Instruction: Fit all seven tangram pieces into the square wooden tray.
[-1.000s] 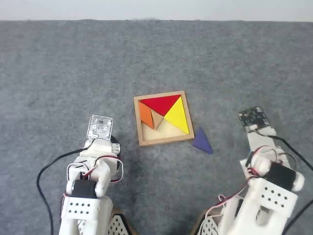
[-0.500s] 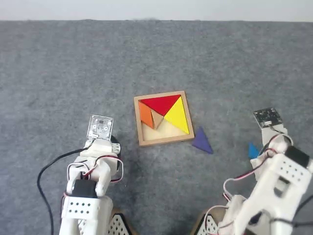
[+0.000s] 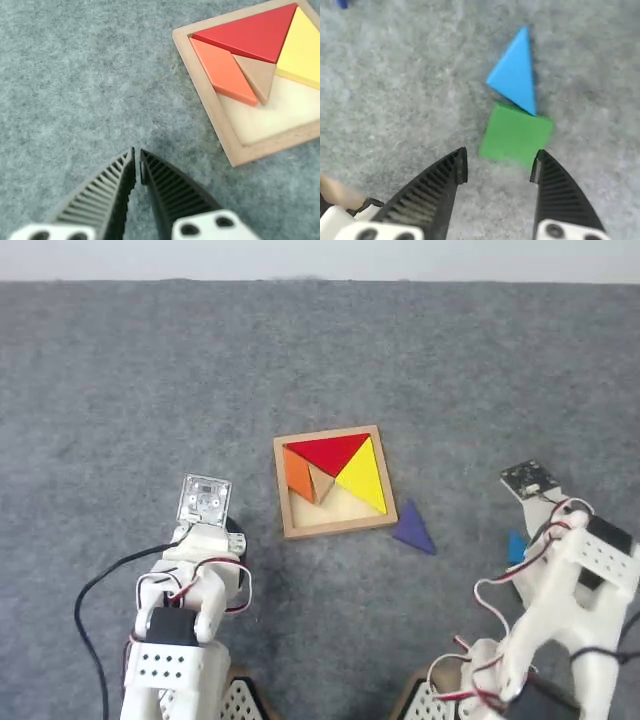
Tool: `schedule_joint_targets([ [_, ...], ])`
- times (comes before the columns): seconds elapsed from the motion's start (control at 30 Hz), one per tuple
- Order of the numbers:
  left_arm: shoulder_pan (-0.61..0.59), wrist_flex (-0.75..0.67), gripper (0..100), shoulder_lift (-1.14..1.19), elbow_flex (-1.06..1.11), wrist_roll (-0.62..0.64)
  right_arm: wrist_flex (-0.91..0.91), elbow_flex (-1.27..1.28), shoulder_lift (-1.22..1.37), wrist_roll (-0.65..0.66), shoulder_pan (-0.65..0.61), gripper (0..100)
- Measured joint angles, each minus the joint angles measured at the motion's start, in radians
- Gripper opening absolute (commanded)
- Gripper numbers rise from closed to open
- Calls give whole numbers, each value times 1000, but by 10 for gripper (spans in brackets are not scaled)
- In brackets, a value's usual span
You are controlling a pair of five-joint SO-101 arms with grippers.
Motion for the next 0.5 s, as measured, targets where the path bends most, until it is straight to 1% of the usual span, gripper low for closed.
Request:
schedule_joint_targets([
  [0.23, 0, 0, 15, 0, 0, 0, -110, 0, 138, 0, -6, 220],
  [0.5, 0, 0, 15, 0, 0, 0, -129, -37, 153, -5, -6, 220],
])
